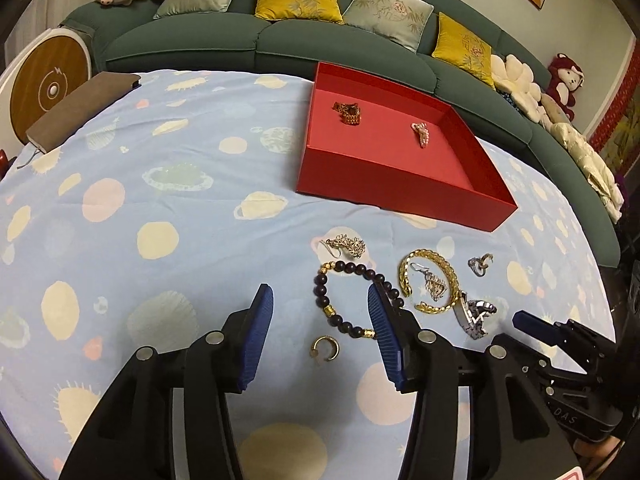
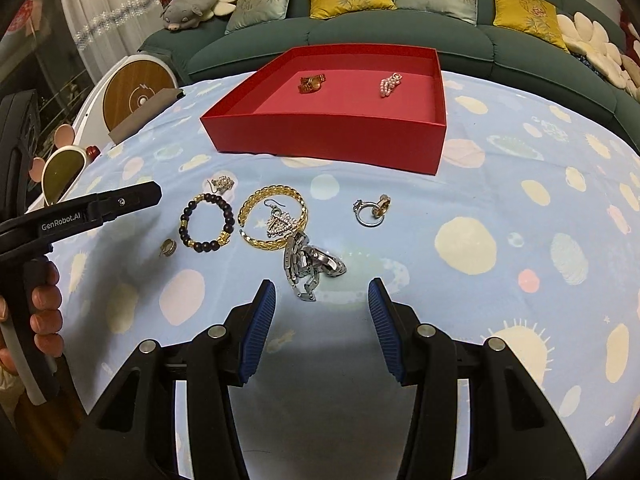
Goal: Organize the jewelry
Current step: 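Grasp the silver watch with the right tool, then grasp the black beaded bracelet with the left tool while the right tool lifts the silver watch, then carry the bracelet and silver watch over the red box with both tools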
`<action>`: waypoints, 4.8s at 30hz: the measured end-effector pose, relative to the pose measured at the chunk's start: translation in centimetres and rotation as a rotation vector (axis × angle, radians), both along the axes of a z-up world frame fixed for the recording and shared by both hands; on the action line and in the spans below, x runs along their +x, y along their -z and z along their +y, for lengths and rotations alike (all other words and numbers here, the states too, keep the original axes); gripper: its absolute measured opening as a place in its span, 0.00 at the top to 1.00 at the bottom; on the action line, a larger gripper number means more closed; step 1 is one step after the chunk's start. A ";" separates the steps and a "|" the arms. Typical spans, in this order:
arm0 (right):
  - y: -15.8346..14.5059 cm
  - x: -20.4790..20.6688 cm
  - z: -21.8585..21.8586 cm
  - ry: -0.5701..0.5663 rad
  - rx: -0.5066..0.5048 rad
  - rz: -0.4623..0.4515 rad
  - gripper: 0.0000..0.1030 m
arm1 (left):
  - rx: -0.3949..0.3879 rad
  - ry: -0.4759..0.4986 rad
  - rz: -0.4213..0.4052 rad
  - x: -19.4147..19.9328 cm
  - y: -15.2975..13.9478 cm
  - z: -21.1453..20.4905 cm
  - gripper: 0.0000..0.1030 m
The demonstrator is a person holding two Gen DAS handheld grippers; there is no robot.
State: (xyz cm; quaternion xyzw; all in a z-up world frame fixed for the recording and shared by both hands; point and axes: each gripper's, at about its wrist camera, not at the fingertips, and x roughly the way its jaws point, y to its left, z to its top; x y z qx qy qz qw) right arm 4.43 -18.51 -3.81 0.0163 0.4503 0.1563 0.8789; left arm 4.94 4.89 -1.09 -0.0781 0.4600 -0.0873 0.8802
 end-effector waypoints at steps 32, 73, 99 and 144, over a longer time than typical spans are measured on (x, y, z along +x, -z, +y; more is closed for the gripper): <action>1.4 1.8 1.7 0.003 -0.024 -0.001 0.76 | 0.020 0.051 0.041 -0.7 2.1 -0.6 0.47; -1.1 0.2 -1.0 0.047 0.031 -0.036 0.83 | 0.084 0.050 -0.056 1.2 2.1 -3.4 0.95; 1.2 2.0 -1.6 0.097 0.046 0.024 0.81 | 0.036 0.086 -0.080 0.3 0.0 -3.5 0.95; -10.5 3.5 -3.9 0.174 0.177 -0.272 0.90 | -0.125 0.135 -0.307 1.8 -10.9 -4.5 0.95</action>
